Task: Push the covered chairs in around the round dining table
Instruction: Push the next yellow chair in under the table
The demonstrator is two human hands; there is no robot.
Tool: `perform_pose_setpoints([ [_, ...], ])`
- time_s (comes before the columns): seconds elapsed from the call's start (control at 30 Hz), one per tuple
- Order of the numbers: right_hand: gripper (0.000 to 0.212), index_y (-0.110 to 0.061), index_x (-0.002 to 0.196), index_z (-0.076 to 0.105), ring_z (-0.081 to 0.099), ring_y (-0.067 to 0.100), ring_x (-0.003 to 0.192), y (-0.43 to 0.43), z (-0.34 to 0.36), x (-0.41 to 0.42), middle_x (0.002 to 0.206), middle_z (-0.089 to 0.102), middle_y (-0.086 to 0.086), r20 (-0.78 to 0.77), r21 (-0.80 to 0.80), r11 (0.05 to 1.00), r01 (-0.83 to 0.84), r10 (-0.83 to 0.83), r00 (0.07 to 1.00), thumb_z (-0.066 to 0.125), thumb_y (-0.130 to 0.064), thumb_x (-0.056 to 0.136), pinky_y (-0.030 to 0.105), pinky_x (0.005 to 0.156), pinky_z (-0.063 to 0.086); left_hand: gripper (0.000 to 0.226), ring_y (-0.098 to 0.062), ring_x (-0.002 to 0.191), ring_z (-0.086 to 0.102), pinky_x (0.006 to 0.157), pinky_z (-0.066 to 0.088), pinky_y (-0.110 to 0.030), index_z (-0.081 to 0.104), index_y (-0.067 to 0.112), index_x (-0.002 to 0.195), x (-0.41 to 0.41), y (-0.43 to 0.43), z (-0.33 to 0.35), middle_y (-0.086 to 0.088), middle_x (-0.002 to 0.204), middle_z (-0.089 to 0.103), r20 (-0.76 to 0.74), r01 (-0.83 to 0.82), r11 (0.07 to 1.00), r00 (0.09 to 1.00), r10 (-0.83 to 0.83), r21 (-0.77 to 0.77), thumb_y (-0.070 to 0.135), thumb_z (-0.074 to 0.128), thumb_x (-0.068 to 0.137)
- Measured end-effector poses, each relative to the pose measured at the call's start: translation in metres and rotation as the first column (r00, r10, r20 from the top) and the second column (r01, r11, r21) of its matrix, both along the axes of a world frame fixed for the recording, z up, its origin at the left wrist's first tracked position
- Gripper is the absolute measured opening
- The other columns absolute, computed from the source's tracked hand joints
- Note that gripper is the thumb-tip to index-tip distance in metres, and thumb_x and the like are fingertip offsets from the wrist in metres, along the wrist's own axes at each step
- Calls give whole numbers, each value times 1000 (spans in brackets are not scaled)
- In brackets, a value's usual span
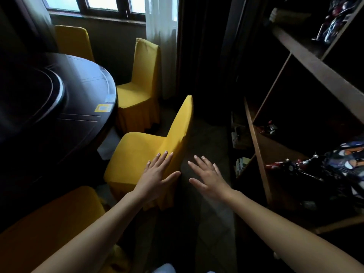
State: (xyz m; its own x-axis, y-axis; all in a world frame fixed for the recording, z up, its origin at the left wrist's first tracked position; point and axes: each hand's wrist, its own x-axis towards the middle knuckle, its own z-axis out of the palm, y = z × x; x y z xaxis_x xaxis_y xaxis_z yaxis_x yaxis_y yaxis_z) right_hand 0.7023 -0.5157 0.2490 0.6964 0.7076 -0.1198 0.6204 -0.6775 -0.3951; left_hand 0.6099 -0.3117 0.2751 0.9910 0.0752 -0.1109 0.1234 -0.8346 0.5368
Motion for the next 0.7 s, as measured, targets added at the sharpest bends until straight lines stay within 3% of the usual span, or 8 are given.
perform_pose_setpoints([
  [0.13, 61, -33, 151, 16, -9, 17, 147, -3, 0, 25, 161, 0, -5, -32, 28, 998, 52, -51, 998, 37, -53, 97, 53, 116, -1, 80, -9, 144, -10, 119, -4, -40, 5, 36, 149, 33, 2, -1, 10, 159, -2, 3, 10, 1000, 1000, -10, 7, 72, 23, 80],
  [0.23, 61, -33, 150, 15, -10, 16, 147, 1, -2, 50, 161, -1, -5, -40, 28, 998, 53, -52, 998, 37, -52, 97, 52, 116, -2, 103, -4, 139, -13, 116, -6, -37, 5, 37, 149, 65, 8, -8, 10, 158, -2, 28, 11, 1000, 1000, -11, -4, 92, 3, 62],
  [0.3, 61, -34, 150, 15, -10, 16, 147, 7, -3, 73, 161, -2, -5, -49, 36, 998, 56, -55, 997, 37, -52, 97, 52, 116, -2, 109, -3, 138, -14, 116, -7, -36, 5, 36, 148, 89, 13, -12, 10, 158, -2, 39, -1, 1000, 999, 1, -12, 94, -3, 56],
  [0.47, 63, -34, 150, 15, -10, 17, 147, 26, 2, 140, 161, -1, -4, -52, 48, 996, 76, -73, 996, 34, -56, 95, 53, 116, -2, 106, -12, 145, -9, 118, -4, -41, 4, 36, 148, 153, 25, -11, 8, 159, -3, 15, 14, 999, 1000, -14, -39, 92, -1, 58],
  [0.6, 63, -34, 151, 14, -11, 17, 147, 42, 14, 195, 161, -2, -5, -59, 9, 999, 54, -53, 997, 33, -56, 95, 51, 116, -3, 81, -14, 146, -9, 118, -4, -40, 5, 33, 149, 209, 41, -4, 5, 159, -2, 0, -9, 1000, 1000, 9, -6, 74, 15, 80],
  [0.7, 63, -34, 151, 14, -11, 16, 147, 59, 19, 237, 161, -2, -5, -30, -17, 1000, 21, -22, 999, 32, -58, 95, 51, 116, -3, 100, -14, 146, -8, 117, -4, -40, 6, 32, 149, 252, 56, -3, 5, 159, -1, 11, -31, 999, 999, 31, -14, 89, 3, 66],
])
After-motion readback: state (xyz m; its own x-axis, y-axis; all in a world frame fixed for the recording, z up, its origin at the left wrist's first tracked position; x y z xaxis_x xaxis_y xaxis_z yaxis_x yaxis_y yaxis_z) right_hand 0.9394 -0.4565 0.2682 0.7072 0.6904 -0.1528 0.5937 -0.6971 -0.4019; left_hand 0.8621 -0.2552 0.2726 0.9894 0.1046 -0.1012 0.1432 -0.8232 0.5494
